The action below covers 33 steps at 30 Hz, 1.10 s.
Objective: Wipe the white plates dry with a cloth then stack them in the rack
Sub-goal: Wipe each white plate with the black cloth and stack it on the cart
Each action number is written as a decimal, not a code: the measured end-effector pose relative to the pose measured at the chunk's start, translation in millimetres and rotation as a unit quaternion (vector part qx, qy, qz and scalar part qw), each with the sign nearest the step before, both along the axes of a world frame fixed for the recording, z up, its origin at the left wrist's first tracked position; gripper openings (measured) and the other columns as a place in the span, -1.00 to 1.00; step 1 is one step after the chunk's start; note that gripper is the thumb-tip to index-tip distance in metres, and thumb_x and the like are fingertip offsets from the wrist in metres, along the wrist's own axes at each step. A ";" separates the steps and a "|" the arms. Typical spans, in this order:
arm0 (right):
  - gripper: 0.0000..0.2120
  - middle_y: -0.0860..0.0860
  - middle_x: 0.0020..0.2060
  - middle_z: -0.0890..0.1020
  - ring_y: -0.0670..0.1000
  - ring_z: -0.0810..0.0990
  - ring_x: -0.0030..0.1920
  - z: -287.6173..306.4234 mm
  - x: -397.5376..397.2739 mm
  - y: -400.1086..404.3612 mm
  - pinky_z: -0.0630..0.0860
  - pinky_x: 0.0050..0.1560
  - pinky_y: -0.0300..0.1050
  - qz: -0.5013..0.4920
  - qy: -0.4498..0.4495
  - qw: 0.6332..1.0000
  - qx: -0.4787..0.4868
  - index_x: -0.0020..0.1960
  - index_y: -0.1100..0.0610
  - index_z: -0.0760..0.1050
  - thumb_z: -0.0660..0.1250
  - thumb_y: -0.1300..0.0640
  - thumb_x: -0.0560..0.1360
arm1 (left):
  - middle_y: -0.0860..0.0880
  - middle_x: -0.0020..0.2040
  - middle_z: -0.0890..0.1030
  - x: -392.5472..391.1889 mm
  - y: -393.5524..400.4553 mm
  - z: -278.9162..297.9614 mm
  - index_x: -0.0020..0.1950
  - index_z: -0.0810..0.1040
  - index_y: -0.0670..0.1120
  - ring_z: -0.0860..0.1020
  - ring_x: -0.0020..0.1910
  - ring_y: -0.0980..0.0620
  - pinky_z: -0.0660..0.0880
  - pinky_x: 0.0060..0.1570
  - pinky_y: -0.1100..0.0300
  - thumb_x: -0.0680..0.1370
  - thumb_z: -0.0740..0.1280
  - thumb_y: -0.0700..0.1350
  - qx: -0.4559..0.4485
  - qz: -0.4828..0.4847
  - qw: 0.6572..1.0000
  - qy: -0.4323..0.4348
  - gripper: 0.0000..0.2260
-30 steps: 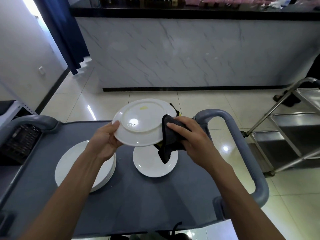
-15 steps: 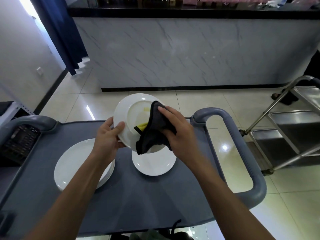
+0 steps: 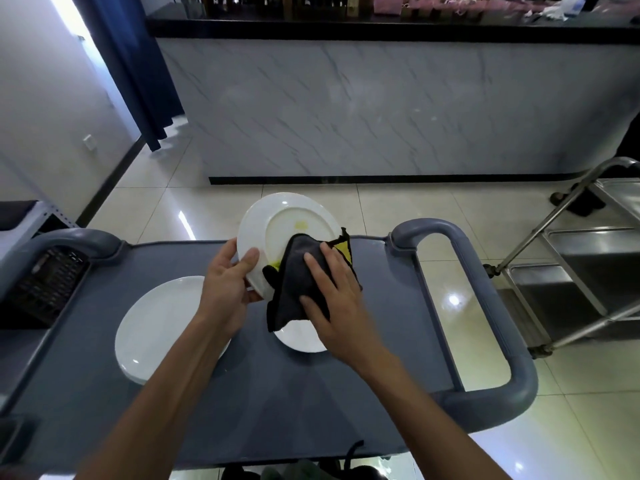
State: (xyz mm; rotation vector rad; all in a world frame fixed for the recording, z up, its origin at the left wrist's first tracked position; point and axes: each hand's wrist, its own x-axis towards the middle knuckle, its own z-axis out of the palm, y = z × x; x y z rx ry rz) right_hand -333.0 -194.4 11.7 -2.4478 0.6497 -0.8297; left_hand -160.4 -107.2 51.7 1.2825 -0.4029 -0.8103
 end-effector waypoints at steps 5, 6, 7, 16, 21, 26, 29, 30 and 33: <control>-0.54 0.12 0.56 0.24 0.14 0.14 0.58 -0.8 4.7 -1.0 0.18 0.52 0.19 -0.027 -0.069 0.997 -0.018 0.53 0.04 0.32 0.25 0.16 0.64 | -0.14 0.04 0.68 -2.8 -2.6 1.3 0.32 0.55 0.02 0.67 -0.11 -0.12 0.62 -0.24 -0.06 0.63 0.30 -0.16 0.000 -0.040 0.999 -0.016 -0.73; -0.54 0.12 0.56 0.25 0.14 0.15 0.57 1.1 4.6 -4.2 0.19 0.52 0.18 -0.026 -0.077 0.996 -0.022 0.53 0.04 0.32 0.25 0.16 0.65 | -0.14 0.04 0.68 -2.3 -2.7 2.7 0.34 0.53 0.01 0.67 -0.10 -0.12 0.61 -0.23 -0.06 0.62 0.31 -0.16 -0.001 -0.049 0.999 -0.018 -0.71; -0.54 0.11 0.56 0.25 0.13 0.17 0.56 3.8 5.2 -7.9 0.20 0.52 0.18 -0.030 -0.085 0.996 -0.020 0.53 0.03 0.33 0.25 0.17 0.65 | -0.15 0.04 0.68 -2.2 -3.0 4.1 0.35 0.52 0.01 0.67 -0.09 -0.13 0.61 -0.22 -0.06 0.62 0.32 -0.15 -0.002 -0.057 0.998 -0.020 -0.70; -0.59 0.06 0.46 0.41 0.06 0.35 0.45 42.6 26.5 -36.2 0.31 0.46 0.10 -0.117 -0.178 0.975 0.070 0.41 0.10 0.49 0.30 0.30 0.58 | -0.11 0.03 0.71 -23.5 -3.2 6.6 0.18 0.63 0.15 0.69 -0.09 -0.13 0.64 -0.23 -0.04 0.49 0.40 -0.05 -0.002 -0.111 0.992 -0.062 -0.73; -0.60 0.07 0.42 0.45 0.05 0.36 0.44 50.0 34.2 -35.6 0.31 0.45 0.12 -0.107 -0.179 0.976 0.058 0.42 0.12 0.48 0.30 0.30 0.59 | -0.06 0.02 0.71 -15.1 -3.6 13.9 0.22 0.58 0.07 0.69 -0.04 -0.10 0.65 -0.23 -0.02 0.57 0.37 -0.16 -0.005 -0.103 0.989 -0.105 -0.76; -0.48 0.05 0.56 0.24 0.11 0.14 0.57 49.4 25.1 -28.2 0.17 0.49 0.27 -0.018 -0.119 0.992 -0.023 0.52 -0.01 0.36 0.27 -0.05 0.58 | -0.20 0.08 0.67 -7.8 -1.1 24.5 0.27 0.55 -0.08 0.66 -0.03 -0.20 0.65 -0.16 -0.18 0.49 0.38 -0.08 -0.025 -0.076 0.995 -0.061 -0.65; -0.37 0.12 0.56 0.23 0.17 0.12 0.58 47.6 16.7 -29.1 0.18 0.46 0.33 0.022 -0.095 0.990 -0.104 0.51 0.04 0.39 0.38 -0.15 0.49 | -0.23 0.12 0.65 -5.3 0.9 25.8 0.28 0.55 -0.09 0.65 -0.01 -0.21 0.63 -0.13 -0.18 0.49 0.36 -0.09 -0.036 -0.075 0.996 -0.041 -0.64; -0.36 0.15 0.55 0.25 0.19 0.14 0.57 45.9 15.3 -30.0 0.20 0.44 0.34 0.024 -0.090 0.988 -0.126 0.49 0.06 0.41 0.41 -0.15 0.48 | -0.22 0.13 0.65 -4.9 1.3 25.3 0.29 0.55 -0.09 0.65 0.00 -0.21 0.62 -0.13 -0.17 0.51 0.36 -0.10 -0.036 -0.076 0.996 -0.037 -0.65; -0.39 0.17 0.51 0.32 0.20 0.21 0.55 38.4 12.7 -30.9 0.25 0.41 0.34 0.005 -0.098 0.985 -0.145 0.44 0.09 0.47 0.46 -0.11 0.46 | -0.21 0.13 0.66 -5.8 0.5 22.9 0.31 0.54 -0.10 0.66 0.01 -0.21 0.64 -0.14 -0.13 0.54 0.34 -0.13 -0.034 -0.085 0.995 -0.032 -0.67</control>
